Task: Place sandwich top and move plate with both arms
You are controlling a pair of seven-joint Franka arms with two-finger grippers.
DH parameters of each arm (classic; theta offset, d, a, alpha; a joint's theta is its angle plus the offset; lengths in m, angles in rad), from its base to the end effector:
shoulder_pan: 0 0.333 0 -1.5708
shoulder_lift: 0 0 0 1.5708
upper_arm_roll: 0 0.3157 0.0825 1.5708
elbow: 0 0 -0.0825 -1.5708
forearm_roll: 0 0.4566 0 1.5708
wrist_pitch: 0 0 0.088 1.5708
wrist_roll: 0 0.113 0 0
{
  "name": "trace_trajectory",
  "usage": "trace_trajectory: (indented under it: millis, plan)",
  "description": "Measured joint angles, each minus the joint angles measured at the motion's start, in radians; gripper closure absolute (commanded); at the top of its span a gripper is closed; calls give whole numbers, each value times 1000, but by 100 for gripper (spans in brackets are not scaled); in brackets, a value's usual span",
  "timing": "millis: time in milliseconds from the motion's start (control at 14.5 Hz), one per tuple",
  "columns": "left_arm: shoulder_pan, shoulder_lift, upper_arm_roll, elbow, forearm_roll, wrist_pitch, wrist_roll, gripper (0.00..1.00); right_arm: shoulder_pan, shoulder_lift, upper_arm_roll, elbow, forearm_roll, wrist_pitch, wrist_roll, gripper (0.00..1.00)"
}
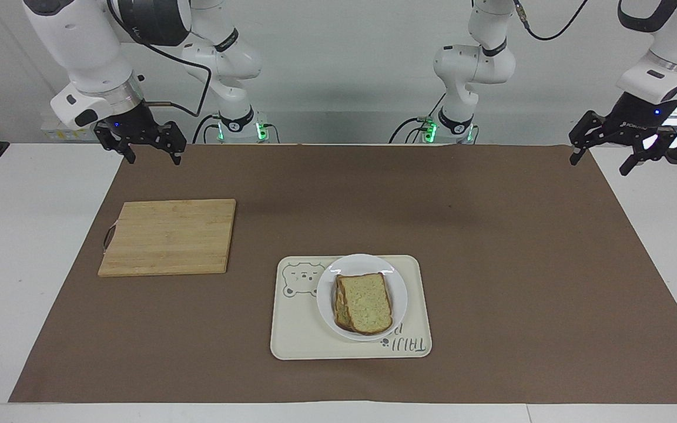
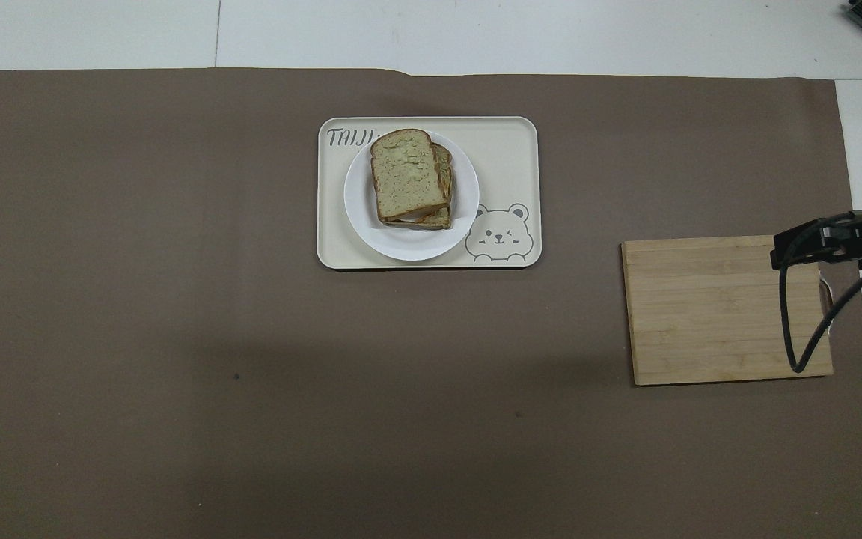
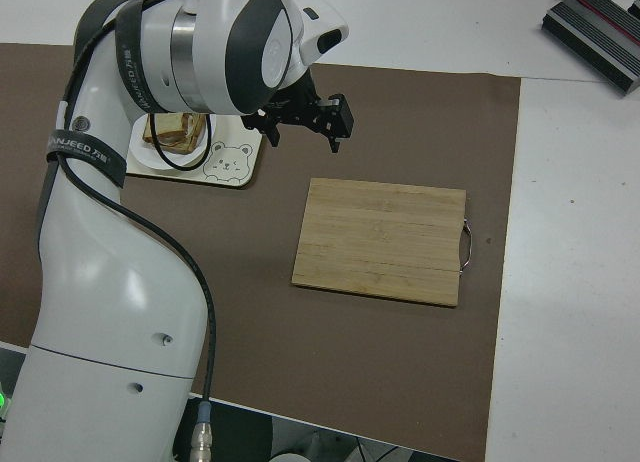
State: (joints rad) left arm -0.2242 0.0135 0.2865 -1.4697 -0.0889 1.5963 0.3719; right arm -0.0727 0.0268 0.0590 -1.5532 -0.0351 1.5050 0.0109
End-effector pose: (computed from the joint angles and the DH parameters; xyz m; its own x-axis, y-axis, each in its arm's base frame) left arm 0.6338 0.0284 0.6681 0.9434 -0.3022 0.1363 -0.3098 -0.9501 0.0377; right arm 0.6274 -0.0132 0.6055 0.9969 -0.0268 -0.0745 -0.0243 -0.9991 0.0343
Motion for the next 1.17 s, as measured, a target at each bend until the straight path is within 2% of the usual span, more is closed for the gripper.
trace_trajectory:
  millis: [276,484,622,1175]
  plan:
    - [32,-27,-31,0,17,-94,-75,0,0,0,0,0,0,0,0,0]
    - [194,-43,-235,-1,19,-117,-127,0,0,0,0,0,0,0,0,0]
    - [240,-53,-298,-6,21,-135,-137,0,-1,0,0,0,0,0,0,0]
    - [243,-56,-309,-16,68,-140,-137,0,-2,0,-1,0,0,0,0,0]
